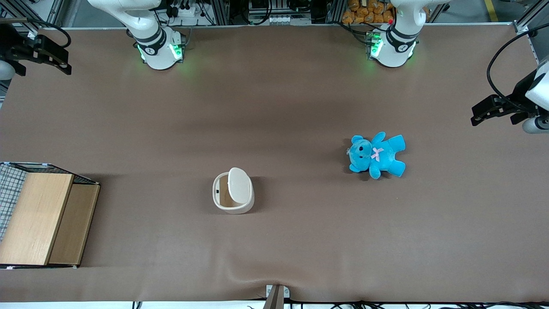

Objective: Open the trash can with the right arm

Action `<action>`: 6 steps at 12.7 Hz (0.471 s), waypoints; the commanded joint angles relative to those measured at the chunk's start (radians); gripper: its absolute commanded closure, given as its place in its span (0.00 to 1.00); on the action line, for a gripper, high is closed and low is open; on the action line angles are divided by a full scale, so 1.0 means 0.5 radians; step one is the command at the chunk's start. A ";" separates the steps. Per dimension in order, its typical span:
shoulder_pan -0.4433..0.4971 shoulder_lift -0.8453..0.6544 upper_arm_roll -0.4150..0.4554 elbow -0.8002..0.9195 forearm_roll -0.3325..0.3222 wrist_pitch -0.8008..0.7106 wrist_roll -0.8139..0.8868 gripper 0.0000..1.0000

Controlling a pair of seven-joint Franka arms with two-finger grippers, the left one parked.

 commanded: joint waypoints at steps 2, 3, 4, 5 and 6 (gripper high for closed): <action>0.030 -0.069 -0.172 -0.110 0.042 0.058 -0.104 0.00; 0.027 -0.066 -0.181 -0.116 0.042 0.058 -0.107 0.00; 0.027 -0.063 -0.184 -0.122 0.042 0.085 -0.110 0.00; 0.027 -0.063 -0.187 -0.126 0.039 0.097 -0.113 0.00; 0.027 -0.057 -0.187 -0.144 0.039 0.113 -0.113 0.00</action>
